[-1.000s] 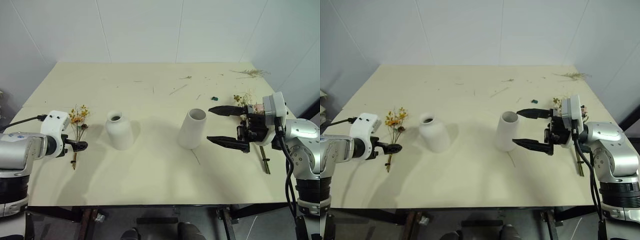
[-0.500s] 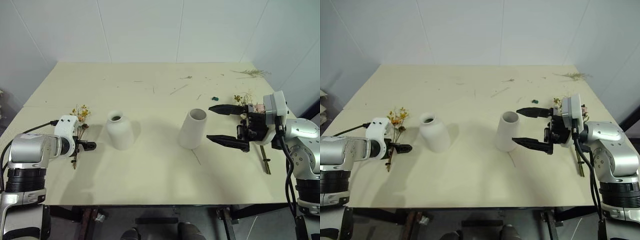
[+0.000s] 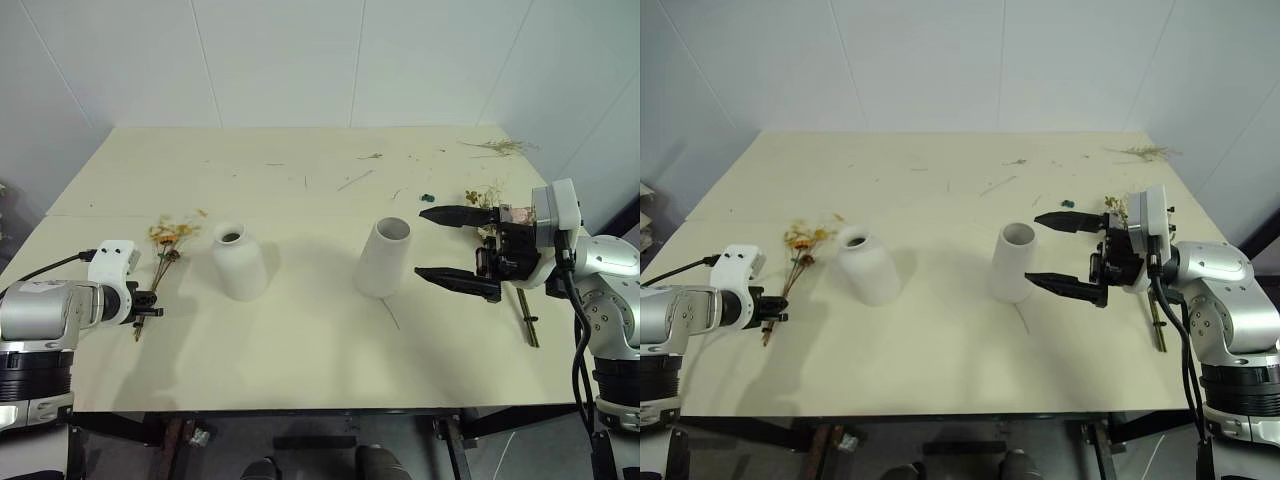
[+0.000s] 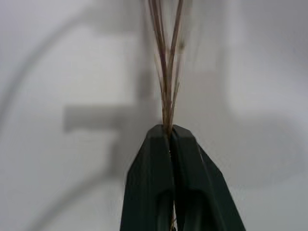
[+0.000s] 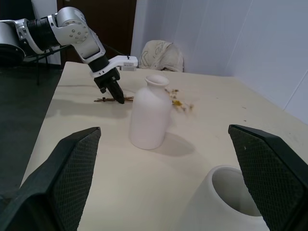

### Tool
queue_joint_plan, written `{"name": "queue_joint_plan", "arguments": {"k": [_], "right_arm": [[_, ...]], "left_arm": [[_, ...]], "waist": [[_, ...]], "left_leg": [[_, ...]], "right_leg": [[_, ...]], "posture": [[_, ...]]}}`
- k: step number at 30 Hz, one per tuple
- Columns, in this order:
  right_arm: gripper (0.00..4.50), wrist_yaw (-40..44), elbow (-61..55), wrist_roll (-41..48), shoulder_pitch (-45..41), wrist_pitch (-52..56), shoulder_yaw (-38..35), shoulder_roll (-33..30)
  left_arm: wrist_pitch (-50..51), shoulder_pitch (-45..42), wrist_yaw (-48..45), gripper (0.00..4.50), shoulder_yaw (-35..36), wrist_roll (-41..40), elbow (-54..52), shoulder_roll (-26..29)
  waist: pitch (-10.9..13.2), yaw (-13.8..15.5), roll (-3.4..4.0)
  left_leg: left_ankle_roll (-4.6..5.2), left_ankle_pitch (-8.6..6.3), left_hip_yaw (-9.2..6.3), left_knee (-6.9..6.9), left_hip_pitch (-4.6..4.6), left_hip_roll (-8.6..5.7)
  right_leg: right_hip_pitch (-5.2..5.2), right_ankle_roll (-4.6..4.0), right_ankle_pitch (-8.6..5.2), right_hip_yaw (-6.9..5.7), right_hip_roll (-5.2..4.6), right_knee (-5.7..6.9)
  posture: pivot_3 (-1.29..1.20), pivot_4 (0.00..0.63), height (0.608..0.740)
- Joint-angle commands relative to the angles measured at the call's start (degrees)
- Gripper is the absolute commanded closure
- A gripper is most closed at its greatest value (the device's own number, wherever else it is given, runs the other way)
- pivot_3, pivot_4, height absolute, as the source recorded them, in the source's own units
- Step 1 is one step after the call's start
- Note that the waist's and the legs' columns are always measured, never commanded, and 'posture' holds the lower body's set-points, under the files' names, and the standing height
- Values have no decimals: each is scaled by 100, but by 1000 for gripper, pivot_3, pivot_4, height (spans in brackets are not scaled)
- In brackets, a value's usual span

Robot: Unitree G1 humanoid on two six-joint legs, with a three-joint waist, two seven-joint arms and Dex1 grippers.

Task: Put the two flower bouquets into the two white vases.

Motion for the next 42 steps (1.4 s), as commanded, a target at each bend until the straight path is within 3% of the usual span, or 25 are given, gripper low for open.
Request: {"name": "queue_joint_plan", "arguments": {"k": [1,3,7,10,13,19,28,42], "right_arm": [[0,-55,-74,39,-65,-58,-227,-134],[0,-79,-55,27,-56,-73,-246,-151],[0,-136,-53,-14,-24,-96,-292,-171],[0,-194,-58,-36,-15,-99,-328,-173],[0,-290,-90,-36,6,-94,-357,-157],[0,-430,-156,-52,89,-117,-364,-111],[0,-628,-347,41,225,-98,-533,-157],[0,-803,-575,64,386,-15,-707,-224]], "left_arm": [[-456,-152,150,4480,400,39,400,-132],[-1252,-415,455,4480,924,-41,594,-502],[-3725,-614,10,4480,1602,-493,655,-1049],[-4465,-742,-590,4480,2069,-1267,453,-1382],[-4621,-871,-1314,4480,2207,-2130,214,-1592],[-4417,-951,-2257,4480,1890,-2961,73,-1493],[-4915,-1183,-3142,4480,912,-2807,358,-1720],[-5623,-999,-3235,4480,714,-2562,599,-1801]], "waist": [[0,6,0],[0,22,-1],[-3,120,-14],[-3,145,-13],[-3,152,-13],[-3,143,-13],[-3,147,-13],[-3,143,-13]], "left_leg": [[-2,2,0,0,0,0],[-3,5,-1,0,1,0],[-11,9,-1,3,-6,1],[-14,7,1,2,-14,1],[-10,2,1,1,-21,1],[-8,1,0,3,-24,1],[-6,3,1,7,-25,0],[-5,3,1,7,-25,0]], "right_leg": [[0,0,0,0,0,3],[0,-2,2,-1,0,2],[0,-1,11,-3,-2,-8],[-2,4,15,-3,-3,-19],[-4,4,15,-3,-3,-27],[-4,6,15,-3,-1,-27],[-3,7,16,-2,-1,-26],[-4,7,16,-2,0,-27]], "posture": [[0,150,740],[0,150,740],[0,150,740],[0,150,740],[0,150,740],[0,150,740],[0,150,740],[0,150,740]]}}
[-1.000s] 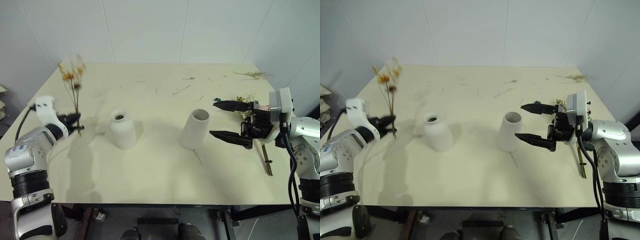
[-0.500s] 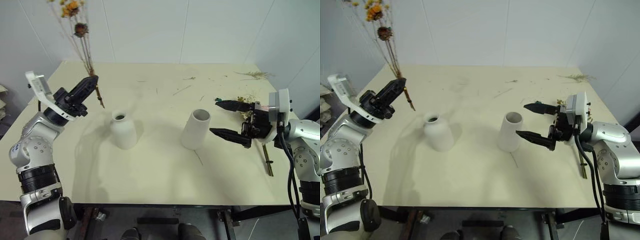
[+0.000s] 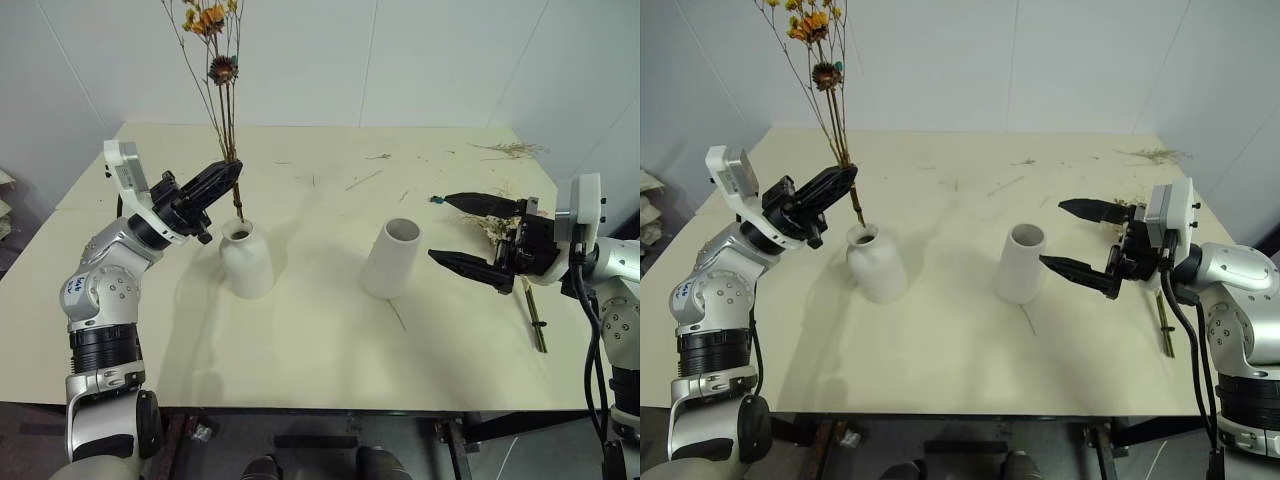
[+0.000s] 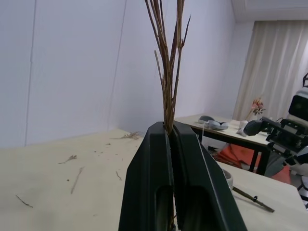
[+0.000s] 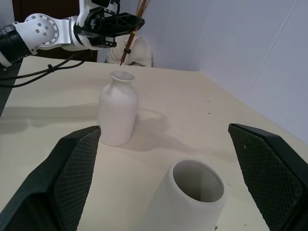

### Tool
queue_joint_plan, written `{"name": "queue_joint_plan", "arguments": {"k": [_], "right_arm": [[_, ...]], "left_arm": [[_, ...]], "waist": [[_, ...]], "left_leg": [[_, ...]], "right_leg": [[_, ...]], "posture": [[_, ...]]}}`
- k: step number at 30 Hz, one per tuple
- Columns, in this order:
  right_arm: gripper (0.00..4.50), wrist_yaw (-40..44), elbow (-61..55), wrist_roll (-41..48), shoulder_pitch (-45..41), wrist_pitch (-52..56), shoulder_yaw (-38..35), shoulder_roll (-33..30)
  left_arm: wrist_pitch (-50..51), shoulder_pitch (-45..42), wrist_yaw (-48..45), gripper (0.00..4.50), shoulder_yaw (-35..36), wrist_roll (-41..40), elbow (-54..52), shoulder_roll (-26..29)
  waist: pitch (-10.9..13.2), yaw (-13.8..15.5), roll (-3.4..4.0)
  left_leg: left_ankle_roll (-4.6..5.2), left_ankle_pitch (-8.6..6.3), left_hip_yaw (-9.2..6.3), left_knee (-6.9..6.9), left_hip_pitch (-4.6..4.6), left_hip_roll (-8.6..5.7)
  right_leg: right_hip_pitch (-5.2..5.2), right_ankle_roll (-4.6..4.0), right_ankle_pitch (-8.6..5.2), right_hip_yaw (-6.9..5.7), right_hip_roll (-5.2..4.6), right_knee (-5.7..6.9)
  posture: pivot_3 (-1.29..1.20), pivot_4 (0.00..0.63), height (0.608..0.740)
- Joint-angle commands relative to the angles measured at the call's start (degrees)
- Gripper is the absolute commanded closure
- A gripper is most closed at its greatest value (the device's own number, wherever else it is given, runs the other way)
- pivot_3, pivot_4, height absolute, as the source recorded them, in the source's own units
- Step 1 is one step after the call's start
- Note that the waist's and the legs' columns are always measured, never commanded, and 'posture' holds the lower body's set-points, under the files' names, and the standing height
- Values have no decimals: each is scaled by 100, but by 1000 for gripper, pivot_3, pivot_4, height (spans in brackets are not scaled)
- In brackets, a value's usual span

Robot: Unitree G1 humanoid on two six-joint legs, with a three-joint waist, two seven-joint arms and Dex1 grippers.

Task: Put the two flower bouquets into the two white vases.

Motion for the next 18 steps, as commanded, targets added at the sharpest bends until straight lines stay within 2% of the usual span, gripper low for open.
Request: {"name": "queue_joint_plan", "arguments": {"k": [1,9,18], "right_arm": [[0,-75,-220,132,23,-10,-218,-100],[0,-204,-322,174,105,23,-298,-117],[0,-355,-450,231,196,71,-333,-112]], "left_arm": [[-232,5,-28,4480,32,38,8,22],[-908,251,-260,4480,-45,246,559,-316],[-1451,330,-379,4480,-10,387,1007,-361]], "waist": [[0,0,0],[0,5,0],[0,6,0]], "left_leg": [[0,0,0,0,0,0],[0,0,0,0,-1,0],[1,0,0,0,-1,-1]], "right_leg": [[0,0,0,0,0,0],[1,0,0,0,-1,-2],[1,0,0,0,-1,-2]], "posture": [[0,150,740],[0,150,740],[0,150,740]]}}
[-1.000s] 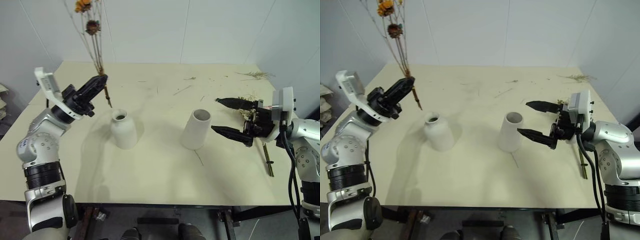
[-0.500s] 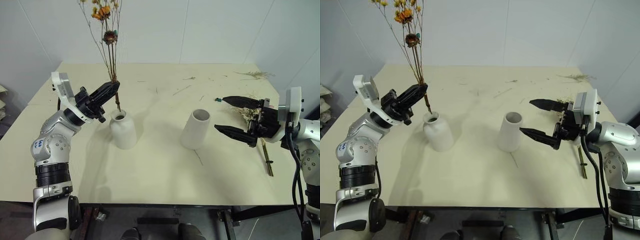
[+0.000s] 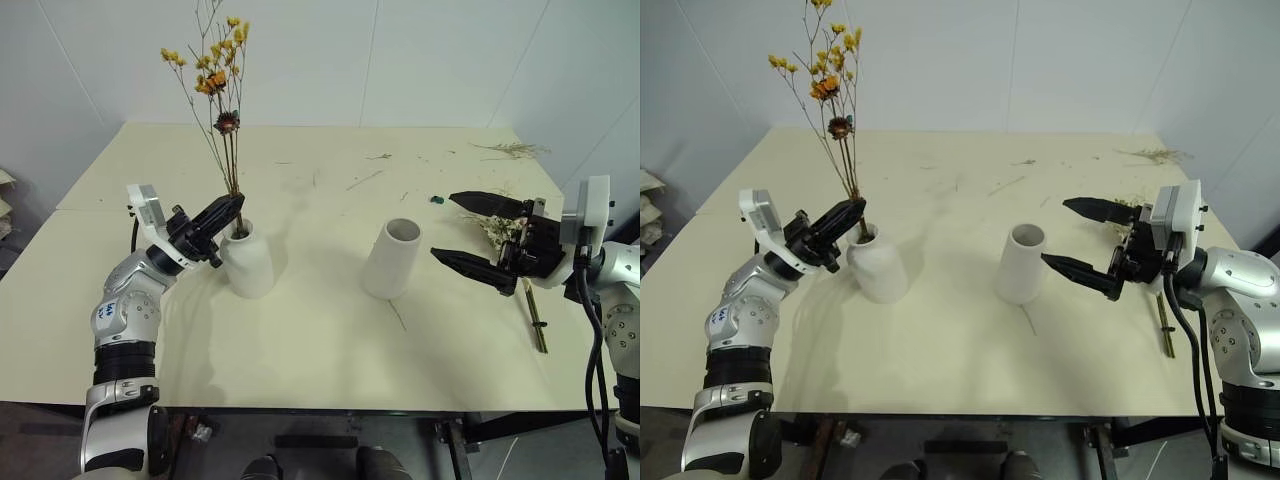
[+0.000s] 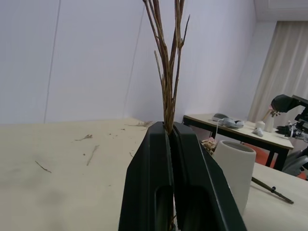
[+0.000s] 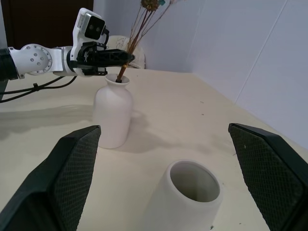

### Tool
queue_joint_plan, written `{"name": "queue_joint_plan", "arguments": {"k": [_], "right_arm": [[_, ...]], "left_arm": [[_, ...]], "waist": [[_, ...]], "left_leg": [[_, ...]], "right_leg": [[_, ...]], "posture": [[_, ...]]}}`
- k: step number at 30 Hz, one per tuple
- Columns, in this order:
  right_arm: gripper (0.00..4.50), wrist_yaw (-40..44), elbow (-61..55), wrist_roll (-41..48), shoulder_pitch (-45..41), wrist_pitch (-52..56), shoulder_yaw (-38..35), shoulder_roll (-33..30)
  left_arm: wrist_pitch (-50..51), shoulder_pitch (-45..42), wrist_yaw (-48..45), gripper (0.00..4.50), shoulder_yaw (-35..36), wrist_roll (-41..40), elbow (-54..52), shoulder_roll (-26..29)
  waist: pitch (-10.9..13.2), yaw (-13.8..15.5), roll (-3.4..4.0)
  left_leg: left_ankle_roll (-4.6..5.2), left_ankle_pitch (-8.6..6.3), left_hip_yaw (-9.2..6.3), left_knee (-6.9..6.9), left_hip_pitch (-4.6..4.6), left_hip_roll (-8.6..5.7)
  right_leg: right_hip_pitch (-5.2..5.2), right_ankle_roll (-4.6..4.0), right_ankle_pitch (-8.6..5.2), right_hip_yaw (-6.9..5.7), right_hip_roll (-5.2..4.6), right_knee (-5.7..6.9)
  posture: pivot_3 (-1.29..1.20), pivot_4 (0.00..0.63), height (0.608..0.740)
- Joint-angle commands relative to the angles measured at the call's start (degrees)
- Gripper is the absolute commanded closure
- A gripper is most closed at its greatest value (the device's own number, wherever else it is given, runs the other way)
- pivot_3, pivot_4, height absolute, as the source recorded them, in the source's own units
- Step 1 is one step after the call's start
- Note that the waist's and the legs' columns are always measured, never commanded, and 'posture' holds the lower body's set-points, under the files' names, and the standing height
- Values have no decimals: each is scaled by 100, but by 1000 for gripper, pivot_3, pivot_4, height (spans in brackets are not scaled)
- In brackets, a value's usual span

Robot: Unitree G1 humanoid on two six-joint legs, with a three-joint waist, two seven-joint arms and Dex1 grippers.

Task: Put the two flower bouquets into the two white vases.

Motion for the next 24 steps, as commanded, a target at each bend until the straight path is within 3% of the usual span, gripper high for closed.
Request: {"name": "queue_joint_plan", "arguments": {"k": [1,7,15,18,21,24], "right_arm": [[0,-74,-199,112,1,1,-209,-107],[0,-116,-202,121,-17,-4,-161,-49],[0,-145,-38,47,-66,-21,-136,-52],[0,-267,148,-48,-127,227,-125,-239],[0,-857,672,-560,-309,1171,32,-900],[0,-1199,1213,-977,-502,1948,271,-1480]], "left_arm": [[-365,-65,-71,4254,93,65,90,20],[76,172,-175,2608,-30,-60,-510,269],[417,723,-490,188,1,44,-1294,1235],[523,923,-661,28,60,91,-1252,1701],[467,1048,-974,28,245,134,-1031,2216],[579,1139,-1201,28,261,8,-1119,2436]], "waist": [[0,0,0],[0,-10,0],[0,-16,1],[1,-12,2],[3,-14,5],[3,-4,6]], "left_leg": [[0,0,0,0,0,0],[2,-1,0,-1,-1,0],[2,-1,0,-3,0,2],[2,-1,0,-4,1,2],[2,-1,1,-4,-2,2],[4,-3,3,-10,-4,2]], "right_leg": [[0,0,0,0,0,1],[-1,0,0,0,0,-2],[-1,-2,-1,0,0,-2],[-1,-5,-3,0,0,-1],[-3,-9,-4,0,-1,-4],[-8,-77,-41,-1,-2,-13]], "posture": [[0,150,740],[0,150,740],[0,150,740],[0,150,740],[0,150,740],[0,150,740]]}}
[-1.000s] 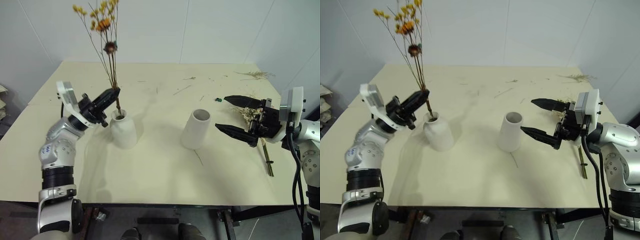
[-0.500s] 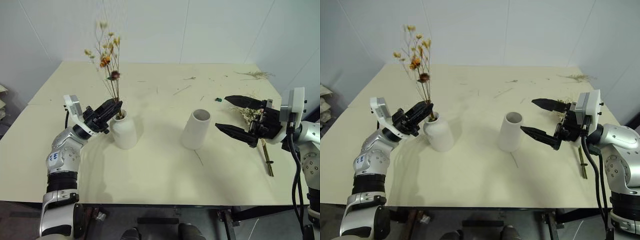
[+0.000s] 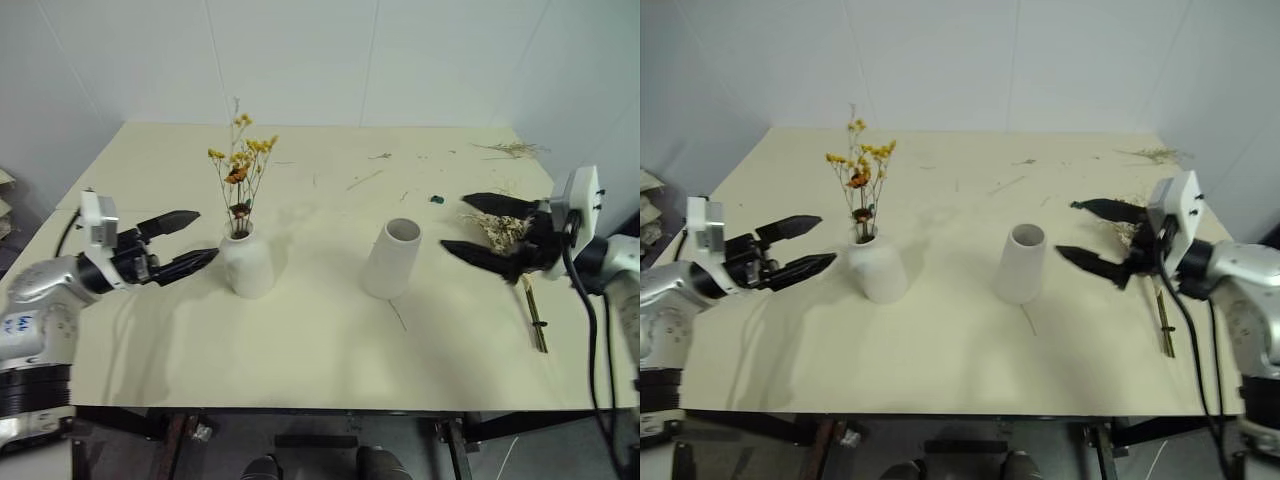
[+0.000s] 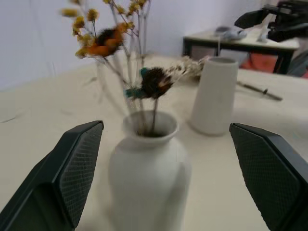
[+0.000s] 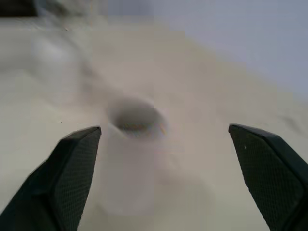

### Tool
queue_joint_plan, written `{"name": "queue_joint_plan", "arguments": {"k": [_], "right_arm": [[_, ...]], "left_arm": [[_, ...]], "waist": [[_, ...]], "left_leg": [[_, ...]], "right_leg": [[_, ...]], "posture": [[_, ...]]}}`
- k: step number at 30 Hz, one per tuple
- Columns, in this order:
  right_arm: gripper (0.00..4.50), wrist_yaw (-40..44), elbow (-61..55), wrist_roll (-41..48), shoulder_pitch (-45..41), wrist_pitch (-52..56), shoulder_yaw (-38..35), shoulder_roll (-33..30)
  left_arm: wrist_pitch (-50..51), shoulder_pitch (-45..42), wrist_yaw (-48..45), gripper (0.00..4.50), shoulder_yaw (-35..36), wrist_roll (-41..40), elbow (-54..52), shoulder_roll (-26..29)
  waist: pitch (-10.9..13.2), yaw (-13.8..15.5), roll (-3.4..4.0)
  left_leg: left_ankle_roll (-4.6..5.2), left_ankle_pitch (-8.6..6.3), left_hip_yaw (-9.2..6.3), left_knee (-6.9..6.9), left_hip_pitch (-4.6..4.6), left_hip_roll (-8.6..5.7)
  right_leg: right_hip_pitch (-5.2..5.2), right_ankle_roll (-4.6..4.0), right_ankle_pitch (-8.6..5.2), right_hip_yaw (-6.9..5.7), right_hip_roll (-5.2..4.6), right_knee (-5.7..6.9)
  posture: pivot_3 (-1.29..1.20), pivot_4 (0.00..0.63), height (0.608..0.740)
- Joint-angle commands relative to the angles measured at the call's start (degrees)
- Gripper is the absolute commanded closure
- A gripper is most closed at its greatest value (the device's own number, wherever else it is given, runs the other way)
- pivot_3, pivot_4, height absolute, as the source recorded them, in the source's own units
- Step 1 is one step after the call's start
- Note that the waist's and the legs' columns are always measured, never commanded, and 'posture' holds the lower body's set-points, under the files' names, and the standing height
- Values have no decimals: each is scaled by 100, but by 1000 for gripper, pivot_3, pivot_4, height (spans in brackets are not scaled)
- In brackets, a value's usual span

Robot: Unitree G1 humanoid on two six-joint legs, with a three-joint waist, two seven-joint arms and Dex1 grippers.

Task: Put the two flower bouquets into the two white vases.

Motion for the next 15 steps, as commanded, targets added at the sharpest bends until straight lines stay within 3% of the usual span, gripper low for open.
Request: {"name": "queue_joint_plan", "arguments": {"k": [1,8,15], "right_arm": [[0,-495,606,-520,-345,1013,227,-598],[0,-572,1639,-1134,-992,2460,1005,-1230],[0,-334,2476,-1552,-1471,2686,1679,-983]], "left_arm": [[176,97,-368,28,128,-205,-253,260],[885,155,-398,28,202,-734,-1009,277],[1022,248,-112,28,186,-910,-1595,37]], "waist": [[1,8,4],[4,-6,9],[6,-101,12]], "left_leg": [[0,0,0,-3,0,0],[9,-6,2,-6,-35,1],[13,-11,7,-5,-38,2]], "right_leg": [[-1,-3,-2,0,-1,-2],[-26,37,19,-2,-1,-19],[-28,63,29,-2,0,-22]], "posture": [[0,150,740],[0,150,740],[0,150,740]]}}
